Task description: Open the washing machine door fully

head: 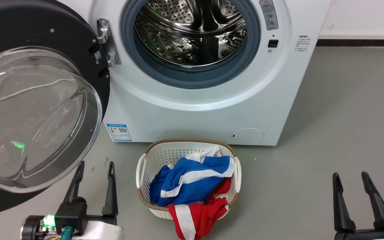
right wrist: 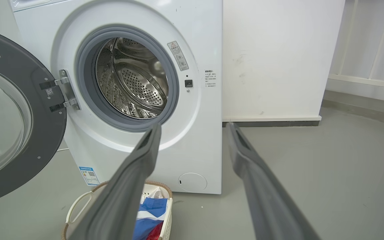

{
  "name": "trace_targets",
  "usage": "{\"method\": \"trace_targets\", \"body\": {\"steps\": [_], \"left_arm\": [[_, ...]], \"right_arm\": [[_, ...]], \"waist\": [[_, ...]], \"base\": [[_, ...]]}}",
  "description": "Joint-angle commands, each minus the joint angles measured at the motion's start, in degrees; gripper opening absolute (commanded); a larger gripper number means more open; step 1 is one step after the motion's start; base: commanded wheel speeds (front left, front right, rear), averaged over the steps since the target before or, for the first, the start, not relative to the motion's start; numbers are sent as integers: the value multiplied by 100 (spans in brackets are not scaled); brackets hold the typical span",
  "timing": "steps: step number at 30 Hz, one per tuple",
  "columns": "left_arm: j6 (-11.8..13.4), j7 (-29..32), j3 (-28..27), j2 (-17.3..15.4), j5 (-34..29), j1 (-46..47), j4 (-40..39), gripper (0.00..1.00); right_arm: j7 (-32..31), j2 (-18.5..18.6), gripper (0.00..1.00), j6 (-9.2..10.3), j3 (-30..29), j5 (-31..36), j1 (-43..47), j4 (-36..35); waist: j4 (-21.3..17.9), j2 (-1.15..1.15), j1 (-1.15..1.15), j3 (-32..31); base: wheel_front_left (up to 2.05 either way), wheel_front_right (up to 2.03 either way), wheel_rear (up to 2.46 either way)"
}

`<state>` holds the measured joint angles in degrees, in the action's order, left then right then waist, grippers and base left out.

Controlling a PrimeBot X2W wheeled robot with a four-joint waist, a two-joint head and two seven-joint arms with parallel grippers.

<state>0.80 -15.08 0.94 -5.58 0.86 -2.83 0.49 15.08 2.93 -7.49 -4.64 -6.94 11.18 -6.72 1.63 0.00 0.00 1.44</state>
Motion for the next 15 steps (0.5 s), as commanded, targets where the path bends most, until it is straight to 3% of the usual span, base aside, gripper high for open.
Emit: {"method": "trace_targets", "body": {"steps": [1, 15], "left_arm": [[39, -13, 20, 21, -11, -77, 38, 100], [-8, -13, -33, 151, 263, -234, 286, 100]], "right_arm": [[13, -10, 100, -1, 6, 14, 80, 54], [13, -9, 100, -1, 80, -47, 156, 384]], "waist": [[-16, 0, 0, -12], [-77, 0, 0, -125]], "base": [[0, 0, 0], [0, 0, 0]]}}
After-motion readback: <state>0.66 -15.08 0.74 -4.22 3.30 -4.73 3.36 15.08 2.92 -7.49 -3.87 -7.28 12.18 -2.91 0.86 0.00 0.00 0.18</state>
